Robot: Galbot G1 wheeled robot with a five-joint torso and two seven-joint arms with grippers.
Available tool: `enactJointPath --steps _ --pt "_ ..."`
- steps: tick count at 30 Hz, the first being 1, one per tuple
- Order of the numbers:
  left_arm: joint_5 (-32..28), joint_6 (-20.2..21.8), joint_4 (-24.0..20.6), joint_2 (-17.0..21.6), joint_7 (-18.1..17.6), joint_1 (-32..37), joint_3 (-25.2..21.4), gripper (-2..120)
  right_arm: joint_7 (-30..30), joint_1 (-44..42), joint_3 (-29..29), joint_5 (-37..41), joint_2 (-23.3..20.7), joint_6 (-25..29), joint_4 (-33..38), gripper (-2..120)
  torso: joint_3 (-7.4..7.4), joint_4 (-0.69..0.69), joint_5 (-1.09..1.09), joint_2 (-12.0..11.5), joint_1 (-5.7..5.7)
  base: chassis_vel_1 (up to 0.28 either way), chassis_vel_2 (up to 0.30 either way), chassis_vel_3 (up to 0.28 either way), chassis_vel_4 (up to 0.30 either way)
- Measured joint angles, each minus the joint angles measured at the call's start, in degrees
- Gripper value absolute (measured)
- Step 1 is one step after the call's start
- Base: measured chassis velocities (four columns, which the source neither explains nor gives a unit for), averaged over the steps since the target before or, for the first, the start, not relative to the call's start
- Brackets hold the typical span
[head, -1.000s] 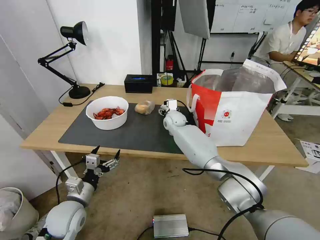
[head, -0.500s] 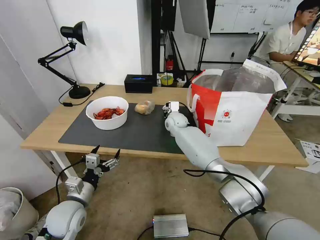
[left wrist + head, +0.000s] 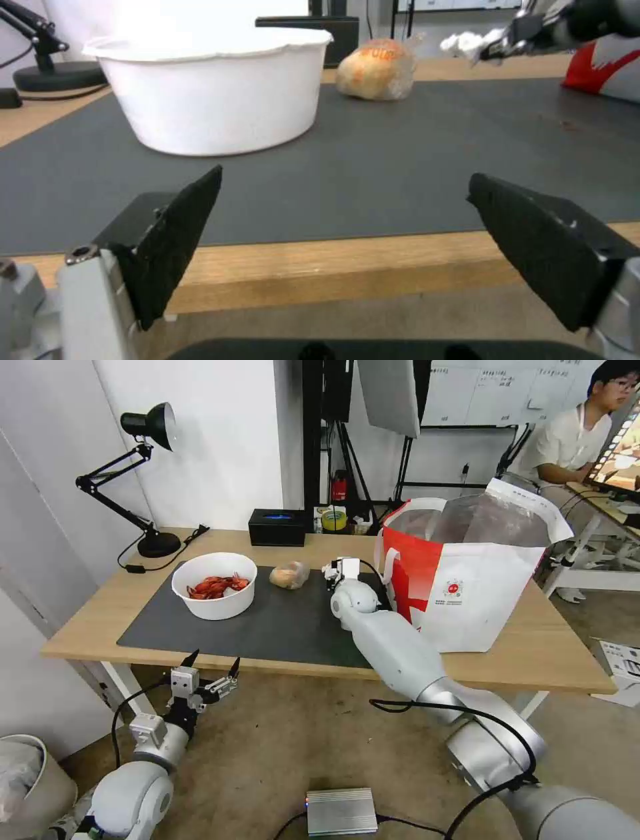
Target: Pick up the trash from the table and place it into the takeout bag.
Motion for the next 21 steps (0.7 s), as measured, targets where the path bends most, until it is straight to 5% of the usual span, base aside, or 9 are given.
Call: enactJointPath --steps 11,21 --pt "-0.1 -0.01 -0.63 0.2 -0.04 0.69 -0.4 100 6.29 -11.74 -2.54 9.34 -11.43 -4.85 29.05 0 -0.01 -0.02 0.0 0.01 0.0 0.0 0.0 0.0 0.0" --pt "-0.07 0.06 -1.59 -0.01 -0.12 1.87 -0.58 100 7.57 -16.17 -0.33 9.72 -17.5 -5.49 45.77 0 -0.01 0.0 0.01 0.01 -0.01 0.0 0.0 0.0 0.0"
